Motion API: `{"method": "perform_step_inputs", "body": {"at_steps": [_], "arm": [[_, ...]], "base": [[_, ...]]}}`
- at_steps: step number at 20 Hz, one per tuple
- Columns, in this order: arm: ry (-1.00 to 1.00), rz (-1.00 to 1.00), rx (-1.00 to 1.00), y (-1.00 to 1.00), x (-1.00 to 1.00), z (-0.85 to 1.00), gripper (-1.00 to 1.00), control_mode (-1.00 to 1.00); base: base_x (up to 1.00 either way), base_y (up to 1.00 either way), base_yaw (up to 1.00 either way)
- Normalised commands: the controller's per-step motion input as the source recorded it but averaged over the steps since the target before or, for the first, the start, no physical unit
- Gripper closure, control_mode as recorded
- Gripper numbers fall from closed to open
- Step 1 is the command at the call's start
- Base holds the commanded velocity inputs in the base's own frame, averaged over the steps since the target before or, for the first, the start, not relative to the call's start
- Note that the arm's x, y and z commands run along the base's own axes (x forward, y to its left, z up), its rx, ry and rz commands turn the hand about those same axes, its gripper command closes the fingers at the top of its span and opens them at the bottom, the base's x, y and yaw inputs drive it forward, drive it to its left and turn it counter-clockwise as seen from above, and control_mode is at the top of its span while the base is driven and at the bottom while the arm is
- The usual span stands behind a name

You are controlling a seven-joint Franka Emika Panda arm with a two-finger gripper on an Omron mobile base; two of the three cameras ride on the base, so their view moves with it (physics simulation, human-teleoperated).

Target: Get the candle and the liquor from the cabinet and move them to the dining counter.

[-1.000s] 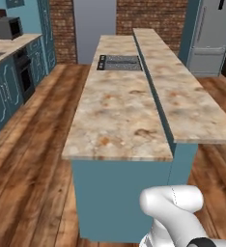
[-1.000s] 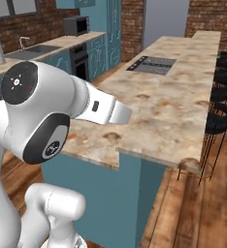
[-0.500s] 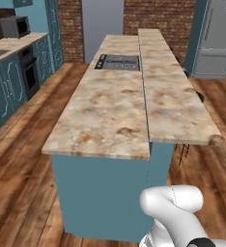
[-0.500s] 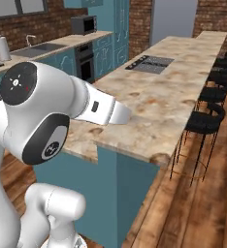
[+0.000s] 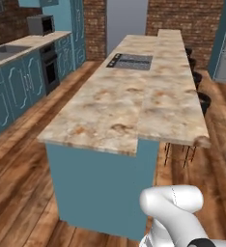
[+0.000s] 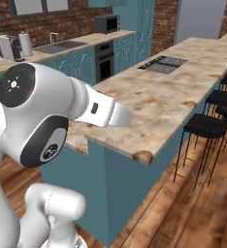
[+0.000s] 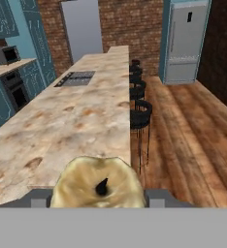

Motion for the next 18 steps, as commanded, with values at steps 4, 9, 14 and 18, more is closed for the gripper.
{"method": "perform_step_inputs", "body": {"at_steps": [4,9,14,18], "arm": [[0.0,0.0,0.0,0.0,0.0,0.0,1.0,1.0],[0.0,0.0,0.0,0.0,0.0,0.0,1.0,1.0],[0.0,0.0,0.0,0.0,0.0,0.0,1.0,1.0],[0.0,0.0,0.0,0.0,0.0,0.0,1.0,1.0]], "base": [[0.04,-0.56,0.36],[0.1,-0.6,0.36],[0.17,-0.63,0.35],[0.21,-0.64,0.34]]}}
